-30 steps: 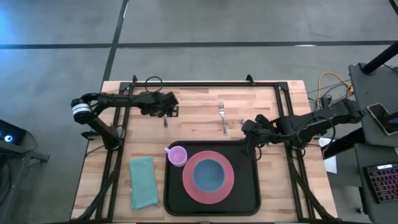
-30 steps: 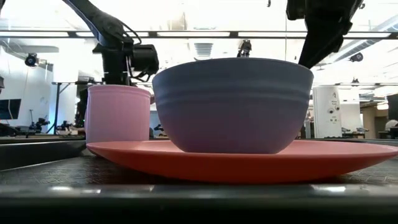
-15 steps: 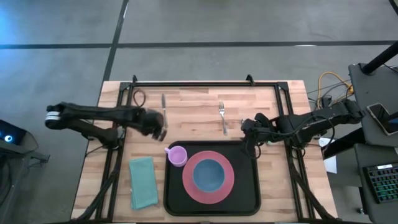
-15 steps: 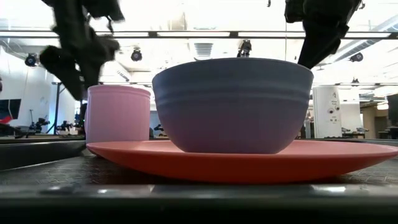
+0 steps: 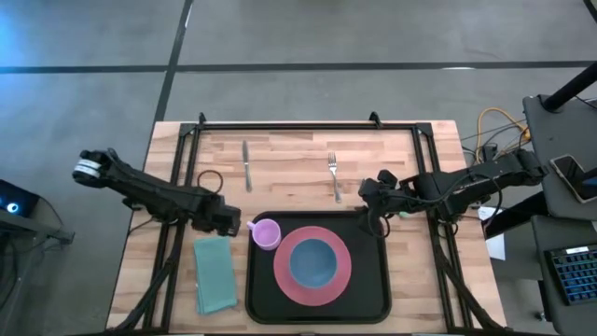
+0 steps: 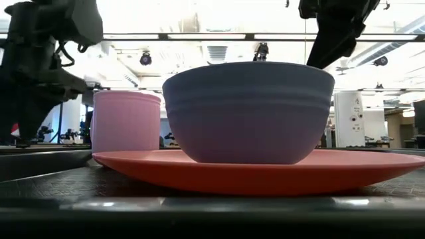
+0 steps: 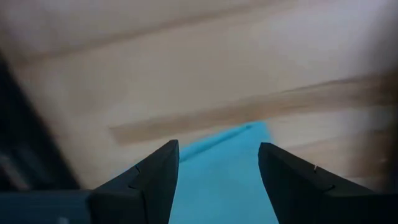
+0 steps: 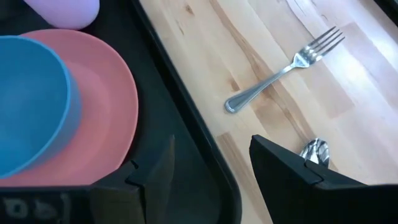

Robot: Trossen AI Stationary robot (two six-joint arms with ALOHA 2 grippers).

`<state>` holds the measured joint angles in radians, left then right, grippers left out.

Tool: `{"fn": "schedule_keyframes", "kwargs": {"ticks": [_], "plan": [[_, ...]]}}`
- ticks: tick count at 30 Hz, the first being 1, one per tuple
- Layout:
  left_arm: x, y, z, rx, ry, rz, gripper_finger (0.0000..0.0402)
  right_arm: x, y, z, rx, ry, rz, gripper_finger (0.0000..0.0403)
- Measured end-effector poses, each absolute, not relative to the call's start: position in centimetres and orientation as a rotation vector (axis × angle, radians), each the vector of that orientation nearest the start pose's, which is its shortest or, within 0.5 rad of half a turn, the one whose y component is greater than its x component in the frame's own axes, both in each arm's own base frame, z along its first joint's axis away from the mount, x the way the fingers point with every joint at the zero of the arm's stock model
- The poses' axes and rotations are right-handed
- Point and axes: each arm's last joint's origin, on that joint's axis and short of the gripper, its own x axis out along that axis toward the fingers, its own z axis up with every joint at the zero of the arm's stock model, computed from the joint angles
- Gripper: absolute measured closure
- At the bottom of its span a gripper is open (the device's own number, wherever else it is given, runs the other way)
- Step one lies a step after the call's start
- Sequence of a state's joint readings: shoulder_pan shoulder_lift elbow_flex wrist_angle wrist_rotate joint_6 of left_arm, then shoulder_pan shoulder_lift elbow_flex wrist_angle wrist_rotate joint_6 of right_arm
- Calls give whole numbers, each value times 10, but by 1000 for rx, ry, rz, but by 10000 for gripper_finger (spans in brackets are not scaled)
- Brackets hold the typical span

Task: Set up tray
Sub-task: Put the blue napkin to the right of the pink plate on the black tray

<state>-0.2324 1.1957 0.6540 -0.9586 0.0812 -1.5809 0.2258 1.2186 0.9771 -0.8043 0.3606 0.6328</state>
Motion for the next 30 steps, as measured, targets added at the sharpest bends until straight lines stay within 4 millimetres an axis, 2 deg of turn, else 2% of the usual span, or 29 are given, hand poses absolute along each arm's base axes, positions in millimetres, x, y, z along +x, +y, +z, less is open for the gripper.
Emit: {"fn": "schedule_keyframes", "kwargs": {"ticks": [4,8,15,23,27,30], "plan": [[180,-54,181,-1171,1271,935,201,225,41,269,294,912,-434,204],[191,-67,184,-1152,1249,1003,201,225,41,269,310,908,-443,204],[209,-94,165,-1104,1304,1115,201,225,41,268,313,905,-454,204],[210,-107,140,-1044,1403,1220,202,225,41,267,311,906,-456,204],[208,-107,137,-1027,1417,1218,208,225,41,267,311,904,-457,204],[207,-107,139,-1025,1414,1206,234,225,41,267,310,904,-458,204]]}}
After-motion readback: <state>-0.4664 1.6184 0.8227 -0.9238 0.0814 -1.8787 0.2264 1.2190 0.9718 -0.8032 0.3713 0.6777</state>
